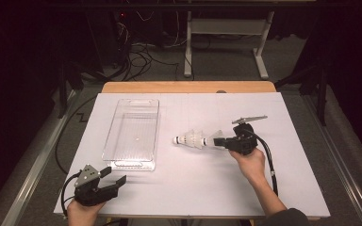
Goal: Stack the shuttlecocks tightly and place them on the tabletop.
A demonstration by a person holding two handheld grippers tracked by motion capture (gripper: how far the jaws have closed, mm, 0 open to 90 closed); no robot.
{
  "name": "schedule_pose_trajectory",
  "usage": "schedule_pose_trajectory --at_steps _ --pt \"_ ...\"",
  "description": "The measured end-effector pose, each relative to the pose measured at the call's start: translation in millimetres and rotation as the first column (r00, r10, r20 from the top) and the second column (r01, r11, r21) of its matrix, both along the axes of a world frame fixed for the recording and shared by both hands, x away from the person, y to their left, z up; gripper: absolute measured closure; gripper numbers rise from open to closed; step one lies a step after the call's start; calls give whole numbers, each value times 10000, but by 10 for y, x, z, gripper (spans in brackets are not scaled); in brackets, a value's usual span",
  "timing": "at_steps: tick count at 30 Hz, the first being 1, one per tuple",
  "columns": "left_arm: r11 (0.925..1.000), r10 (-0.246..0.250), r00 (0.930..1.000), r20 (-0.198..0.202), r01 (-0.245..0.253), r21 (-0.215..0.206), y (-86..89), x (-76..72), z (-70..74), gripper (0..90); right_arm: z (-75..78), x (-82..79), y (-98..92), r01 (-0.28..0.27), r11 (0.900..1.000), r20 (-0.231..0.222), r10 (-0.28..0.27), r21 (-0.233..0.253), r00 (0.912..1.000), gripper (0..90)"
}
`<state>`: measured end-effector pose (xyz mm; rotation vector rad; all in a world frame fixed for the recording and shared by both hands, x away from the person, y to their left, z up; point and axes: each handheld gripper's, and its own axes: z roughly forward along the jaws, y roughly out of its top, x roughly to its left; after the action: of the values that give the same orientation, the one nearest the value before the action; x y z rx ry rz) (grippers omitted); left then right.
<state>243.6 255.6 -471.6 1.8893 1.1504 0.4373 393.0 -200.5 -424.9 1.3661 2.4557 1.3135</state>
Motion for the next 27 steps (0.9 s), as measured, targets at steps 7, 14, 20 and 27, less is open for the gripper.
schedule_pose_trajectory --at_steps 7,14,20,27 --pt "10000 5 10000 13 -5 3 4 0 0 322 -12 31 37 3 10000 -52 -2 87 10000 900" --pt "10000 3 10000 19 -3 2 4 -1 0 322 -25 54 71 -13 9999 -65 14 118 10000 900" --pt "10000 -1 10000 19 1 9 4 -1 1 322 -35 66 84 -3 9998 -124 5 187 9999 900" --pt "10000 -1 10000 17 1 9 4 0 0 322 -40 75 110 -48 9997 -138 51 229 9999 900"
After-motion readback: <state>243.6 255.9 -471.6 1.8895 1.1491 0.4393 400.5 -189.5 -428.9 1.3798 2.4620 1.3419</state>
